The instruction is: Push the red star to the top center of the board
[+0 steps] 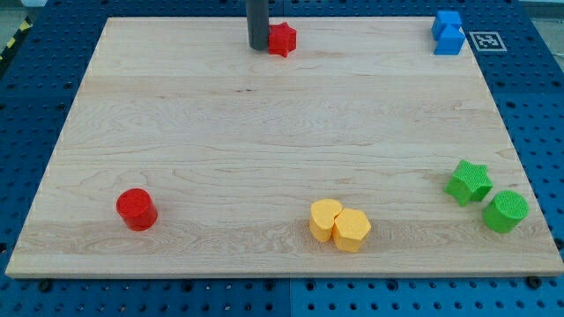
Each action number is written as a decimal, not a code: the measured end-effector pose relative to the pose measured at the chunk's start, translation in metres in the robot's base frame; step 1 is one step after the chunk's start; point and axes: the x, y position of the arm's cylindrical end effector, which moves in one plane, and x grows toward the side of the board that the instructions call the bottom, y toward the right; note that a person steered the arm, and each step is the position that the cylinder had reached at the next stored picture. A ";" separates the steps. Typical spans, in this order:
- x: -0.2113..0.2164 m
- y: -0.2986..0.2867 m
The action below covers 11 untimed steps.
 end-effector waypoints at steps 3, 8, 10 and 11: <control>0.022 0.064; -0.016 0.050; -0.030 0.039; -0.025 0.039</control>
